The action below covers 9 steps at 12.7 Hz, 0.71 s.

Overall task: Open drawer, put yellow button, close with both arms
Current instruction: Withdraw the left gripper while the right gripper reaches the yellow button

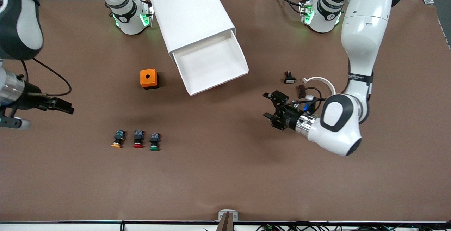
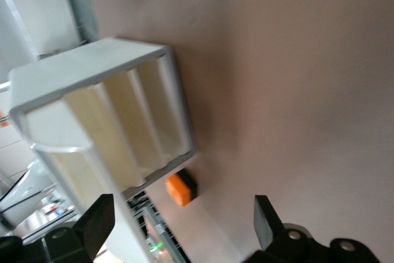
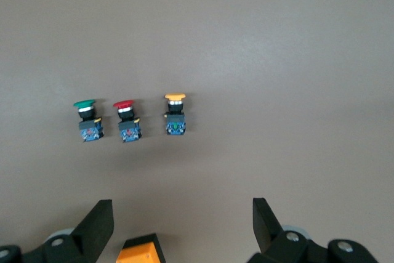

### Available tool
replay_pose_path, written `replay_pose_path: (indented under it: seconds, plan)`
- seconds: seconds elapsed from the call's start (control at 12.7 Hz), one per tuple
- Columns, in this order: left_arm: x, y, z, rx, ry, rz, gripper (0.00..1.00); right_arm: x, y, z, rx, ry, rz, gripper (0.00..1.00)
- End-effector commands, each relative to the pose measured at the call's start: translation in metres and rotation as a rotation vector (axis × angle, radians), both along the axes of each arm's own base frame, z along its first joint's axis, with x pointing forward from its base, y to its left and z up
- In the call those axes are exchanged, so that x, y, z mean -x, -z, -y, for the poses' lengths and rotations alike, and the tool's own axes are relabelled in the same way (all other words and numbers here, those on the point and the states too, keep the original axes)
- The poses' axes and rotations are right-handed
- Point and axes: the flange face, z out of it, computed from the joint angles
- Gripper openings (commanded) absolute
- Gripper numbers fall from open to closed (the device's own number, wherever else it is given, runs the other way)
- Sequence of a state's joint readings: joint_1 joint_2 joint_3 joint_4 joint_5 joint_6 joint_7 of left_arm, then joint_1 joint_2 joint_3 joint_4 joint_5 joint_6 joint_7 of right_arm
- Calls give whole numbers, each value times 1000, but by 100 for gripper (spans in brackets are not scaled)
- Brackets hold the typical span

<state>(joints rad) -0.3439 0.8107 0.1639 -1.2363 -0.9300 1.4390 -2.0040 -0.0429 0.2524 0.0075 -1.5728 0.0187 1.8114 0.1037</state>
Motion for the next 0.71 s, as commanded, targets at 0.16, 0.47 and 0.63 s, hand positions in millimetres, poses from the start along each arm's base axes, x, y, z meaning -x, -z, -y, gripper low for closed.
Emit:
replay_pose_path:
  seconds: [0.16,0.47,0.63]
  plan:
    - [-3,-18,-54,-177,216,182,99,-18,85,-18,-11,-3,15,100]
    - [-2,-38,-70,-273,384,282,100,-33,167,-25,-10,-11,-23,100]
    - [1,-74,-74,-342,467,353,100,-34,207,-27,-11,-13,-63,100]
